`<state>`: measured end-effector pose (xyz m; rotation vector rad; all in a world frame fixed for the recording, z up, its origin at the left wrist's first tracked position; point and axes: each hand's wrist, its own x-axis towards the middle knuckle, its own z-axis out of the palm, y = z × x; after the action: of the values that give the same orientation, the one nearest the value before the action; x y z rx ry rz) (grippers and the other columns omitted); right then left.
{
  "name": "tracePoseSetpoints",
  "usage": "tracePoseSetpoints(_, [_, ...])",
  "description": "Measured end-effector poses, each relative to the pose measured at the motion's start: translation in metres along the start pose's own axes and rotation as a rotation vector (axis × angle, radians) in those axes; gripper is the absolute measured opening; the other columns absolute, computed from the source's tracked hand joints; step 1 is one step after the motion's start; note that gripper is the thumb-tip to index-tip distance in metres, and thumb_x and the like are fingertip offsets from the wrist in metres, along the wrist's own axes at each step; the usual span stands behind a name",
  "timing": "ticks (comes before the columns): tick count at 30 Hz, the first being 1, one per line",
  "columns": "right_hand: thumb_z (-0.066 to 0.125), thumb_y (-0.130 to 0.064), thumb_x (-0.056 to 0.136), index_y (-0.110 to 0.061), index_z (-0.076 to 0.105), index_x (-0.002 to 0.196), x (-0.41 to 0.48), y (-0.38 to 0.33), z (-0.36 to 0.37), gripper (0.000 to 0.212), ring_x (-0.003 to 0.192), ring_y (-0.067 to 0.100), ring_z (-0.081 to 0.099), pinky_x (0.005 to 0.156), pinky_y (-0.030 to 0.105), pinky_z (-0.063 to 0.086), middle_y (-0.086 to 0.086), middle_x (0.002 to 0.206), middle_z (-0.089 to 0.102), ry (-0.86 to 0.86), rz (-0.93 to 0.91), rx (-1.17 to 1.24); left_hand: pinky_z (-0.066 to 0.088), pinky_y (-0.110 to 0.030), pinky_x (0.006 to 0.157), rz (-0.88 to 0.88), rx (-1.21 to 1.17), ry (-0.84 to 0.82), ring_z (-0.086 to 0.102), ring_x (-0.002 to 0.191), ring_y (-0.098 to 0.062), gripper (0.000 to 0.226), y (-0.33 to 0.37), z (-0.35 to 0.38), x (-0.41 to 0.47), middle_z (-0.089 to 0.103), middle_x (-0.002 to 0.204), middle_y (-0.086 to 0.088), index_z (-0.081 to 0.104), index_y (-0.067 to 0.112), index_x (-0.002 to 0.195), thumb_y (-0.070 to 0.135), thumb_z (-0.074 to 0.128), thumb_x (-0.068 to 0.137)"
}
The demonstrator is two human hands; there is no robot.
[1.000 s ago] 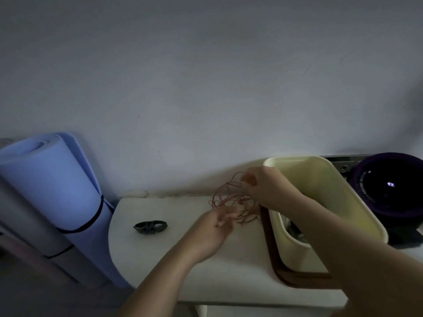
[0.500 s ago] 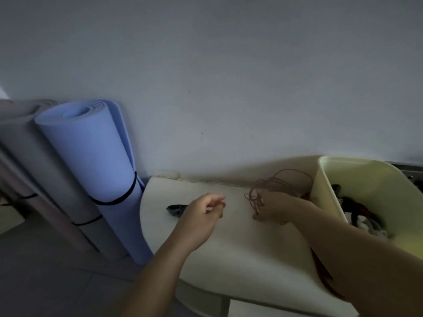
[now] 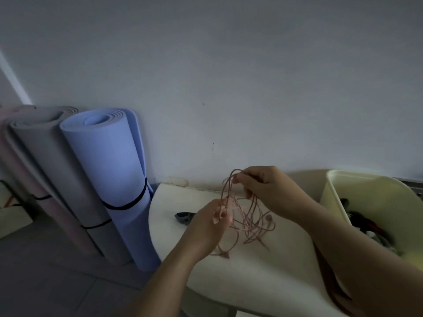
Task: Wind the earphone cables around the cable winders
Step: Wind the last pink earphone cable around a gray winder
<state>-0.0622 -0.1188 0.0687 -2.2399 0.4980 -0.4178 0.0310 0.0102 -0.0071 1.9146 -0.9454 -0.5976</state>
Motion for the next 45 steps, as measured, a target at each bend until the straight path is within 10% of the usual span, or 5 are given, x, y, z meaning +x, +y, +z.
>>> tracePoseSetpoints(13, [0.061, -0.032, 0.09, -0.02, 0.066, 0.08, 0.0, 0.017, -0.058, 0.016, 0.049, 0.001, 0.046, 0.045, 0.014, 0.034, -0.004, 0.061, 0.056, 0.608, 0.09, 0.134, 0.05, -0.032, 0.074, -0.114, -1.031, 0.328, 0.051, 0.061, -0.01, 0.024, 0.01, -0.029, 0.015, 0.05, 0.064, 0.004, 0.066, 0.016, 0.097, 0.025, 0.043, 0.1])
tracePoseSetpoints(18, [0.055, -0.029, 0.094, -0.018, 0.063, 0.082, -0.003, 0.022, -0.072, 0.018, 0.045, 0.007, 0.035, 0.048, 0.023, 0.029, -0.004, 0.055, 0.041, 0.798, 0.184, 0.553, 0.039, -0.02, 0.054, -0.19, -1.036, 0.358, 0.035, 0.049, -0.005, 0.026, 0.013, -0.035, 0.018, 0.043, 0.06, 0.007, 0.066, 0.021, 0.096, 0.029, 0.042, 0.102])
tracePoseSetpoints(31, [0.032, -0.005, 0.095, -0.009, 0.04, 0.073, 0.001, -0.008, -0.105, 0.024, 0.051, 0.017, 0.054, 0.052, 0.022, 0.045, 0.014, 0.086, 0.062, 0.753, 0.37, 1.613, 0.038, -0.034, 0.094, -0.251, -0.966, 0.316, 0.055, 0.103, -0.016, 0.022, 0.076, -0.122, 0.01, 0.063, 0.116, 0.0, 0.058, 0.023, 0.114, 0.028, 0.041, 0.102])
tracePoseSetpoints(39, [0.044, -0.018, 0.09, -0.008, 0.061, 0.09, -0.005, -0.069, -0.118, 0.019, 0.096, 0.024, 0.056, 0.083, 0.031, 0.041, 0.015, 0.105, 0.059, 0.756, 0.083, 0.337, 0.033, -0.045, 0.107, -0.24, -0.705, 0.343, 0.042, 0.133, -0.029, 0.024, 0.125, -0.16, -0.005, 0.043, 0.145, -0.014, 0.06, 0.023, 0.118, 0.031, 0.044, 0.102])
tracePoseSetpoints(45, [0.053, -0.02, 0.092, -0.023, 0.064, 0.085, 0.004, -0.101, -0.115, 0.013, 0.145, 0.02, 0.012, 0.115, 0.032, 0.009, 0.011, 0.146, 0.04, 0.483, -0.131, -0.087, 0.041, -0.035, 0.088, -0.191, -0.295, 0.235, 0.058, 0.092, -0.018, 0.02, 0.157, -0.167, -0.008, 0.063, 0.103, -0.004, 0.07, 0.025, 0.097, 0.037, 0.053, 0.096])
